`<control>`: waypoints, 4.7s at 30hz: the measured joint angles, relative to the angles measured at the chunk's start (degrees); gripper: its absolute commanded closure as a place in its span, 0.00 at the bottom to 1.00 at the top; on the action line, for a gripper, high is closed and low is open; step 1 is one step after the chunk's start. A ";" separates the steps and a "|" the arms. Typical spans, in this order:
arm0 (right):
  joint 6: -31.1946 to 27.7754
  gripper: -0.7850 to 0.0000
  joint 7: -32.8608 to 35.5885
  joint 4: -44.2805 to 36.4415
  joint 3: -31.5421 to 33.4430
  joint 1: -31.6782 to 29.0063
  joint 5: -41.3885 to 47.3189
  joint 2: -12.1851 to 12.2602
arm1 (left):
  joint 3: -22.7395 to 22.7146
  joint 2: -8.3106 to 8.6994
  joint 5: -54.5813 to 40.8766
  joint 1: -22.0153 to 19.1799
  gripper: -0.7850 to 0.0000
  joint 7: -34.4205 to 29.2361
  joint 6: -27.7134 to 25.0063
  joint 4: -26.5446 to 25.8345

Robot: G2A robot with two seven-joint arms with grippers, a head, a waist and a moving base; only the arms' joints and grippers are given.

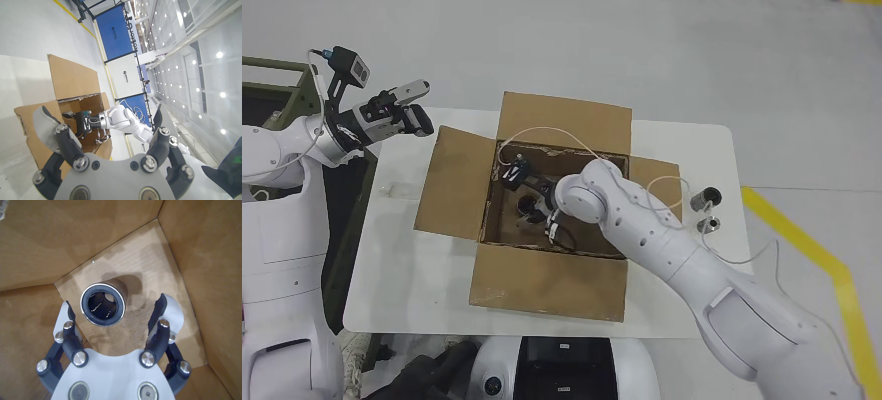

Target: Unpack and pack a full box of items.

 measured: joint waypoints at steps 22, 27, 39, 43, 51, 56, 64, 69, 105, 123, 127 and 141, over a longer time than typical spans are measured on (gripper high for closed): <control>-2.37 1.00 -0.10 -3.48 3.80 -1.87 -2.57 0.62 | 0.00 0.00 0.00 0.00 0.00 0.00 0.00 0.00; -2.48 1.00 1.55 -10.00 7.30 -4.90 -4.62 2.72 | 0.00 0.00 0.00 0.00 0.00 0.00 0.00 0.00; -3.72 1.00 5.93 -28.59 19.35 -15.32 -6.34 7.98 | 0.00 0.00 0.00 0.00 0.00 0.00 0.00 0.00; -5.38 1.00 7.62 -35.15 23.29 -19.23 -5.54 9.44 | 0.00 0.00 0.00 0.00 0.00 0.00 0.00 0.00; -5.99 1.00 8.32 -45.31 30.34 -26.13 -5.34 11.71 | 0.00 0.00 0.00 0.00 0.00 0.00 0.00 0.00; -5.80 1.00 8.55 -49.58 34.39 -29.54 -4.36 12.81 | 0.00 0.00 0.00 0.00 0.00 0.00 0.00 0.00; -4.57 1.00 8.21 -56.99 42.79 -36.73 -2.50 14.67 | 0.00 0.00 0.00 0.00 0.00 0.00 0.00 0.00; -3.05 1.00 7.17 -62.79 48.22 -42.58 -3.44 15.75 | 0.00 0.00 0.00 0.00 0.00 0.00 0.00 0.00; 1.58 1.00 -1.95 -69.64 65.72 -62.36 -0.47 18.69 | 0.00 0.00 0.00 0.00 0.00 0.00 0.00 0.00; 1.58 1.00 -1.94 -69.64 65.72 -62.36 -0.47 18.69 | 0.00 0.00 0.00 0.00 0.00 0.00 0.00 0.00; 1.68 1.00 -2.46 -69.51 65.69 -62.57 -0.41 18.71 | 0.00 0.00 0.00 0.00 0.00 0.00 0.00 0.00; -0.44 1.00 -6.54 -71.85 75.92 -73.88 2.41 19.71 | 0.00 0.00 0.00 0.00 0.00 0.00 0.00 0.00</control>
